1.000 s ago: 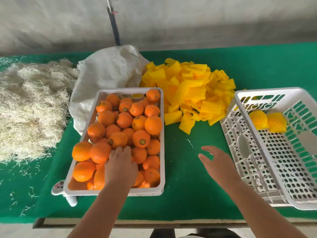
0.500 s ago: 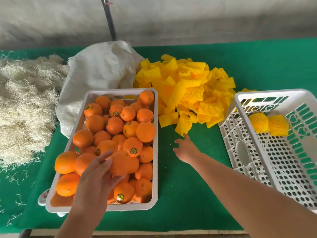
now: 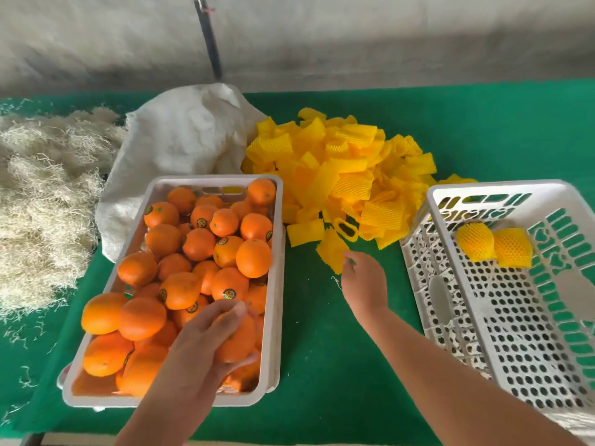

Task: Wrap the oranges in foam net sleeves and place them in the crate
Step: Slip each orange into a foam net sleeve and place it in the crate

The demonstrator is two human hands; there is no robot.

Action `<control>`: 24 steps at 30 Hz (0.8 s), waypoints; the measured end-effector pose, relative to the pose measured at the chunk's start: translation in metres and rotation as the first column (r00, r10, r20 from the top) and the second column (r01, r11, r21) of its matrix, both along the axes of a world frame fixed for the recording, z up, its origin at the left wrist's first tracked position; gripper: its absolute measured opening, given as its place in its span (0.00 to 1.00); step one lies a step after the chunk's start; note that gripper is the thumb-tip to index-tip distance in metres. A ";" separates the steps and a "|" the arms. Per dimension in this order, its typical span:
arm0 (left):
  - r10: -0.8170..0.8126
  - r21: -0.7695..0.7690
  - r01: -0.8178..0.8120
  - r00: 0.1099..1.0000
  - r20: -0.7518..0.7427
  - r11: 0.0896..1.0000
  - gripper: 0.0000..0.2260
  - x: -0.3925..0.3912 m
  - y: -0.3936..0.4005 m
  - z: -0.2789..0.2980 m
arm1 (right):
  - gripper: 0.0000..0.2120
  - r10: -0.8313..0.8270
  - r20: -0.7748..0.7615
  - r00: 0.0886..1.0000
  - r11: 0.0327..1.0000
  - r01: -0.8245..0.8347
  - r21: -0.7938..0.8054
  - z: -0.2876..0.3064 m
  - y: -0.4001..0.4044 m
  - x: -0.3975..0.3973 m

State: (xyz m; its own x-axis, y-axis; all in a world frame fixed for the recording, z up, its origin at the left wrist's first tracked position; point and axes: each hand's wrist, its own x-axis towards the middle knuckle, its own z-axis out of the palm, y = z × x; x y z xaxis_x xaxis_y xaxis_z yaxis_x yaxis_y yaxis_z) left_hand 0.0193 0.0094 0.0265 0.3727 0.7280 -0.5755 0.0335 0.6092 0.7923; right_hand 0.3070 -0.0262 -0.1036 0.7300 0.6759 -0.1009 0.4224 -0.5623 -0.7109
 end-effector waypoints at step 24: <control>-0.204 0.380 0.294 0.944 -0.261 0.877 0.09 0.132 -0.050 0.040 | 0.07 0.252 -0.416 0.874 0.958 -0.164 0.235 0.139 -0.133 0.012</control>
State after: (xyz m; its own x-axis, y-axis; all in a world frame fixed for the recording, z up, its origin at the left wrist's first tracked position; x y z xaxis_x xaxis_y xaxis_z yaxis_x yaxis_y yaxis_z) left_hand 0.1512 -0.0407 0.0668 0.4789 0.8129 -0.3315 0.3306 0.1828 0.9259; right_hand 0.3185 -0.1591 0.0350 0.4808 0.8452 -0.2334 0.1359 -0.3348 -0.9325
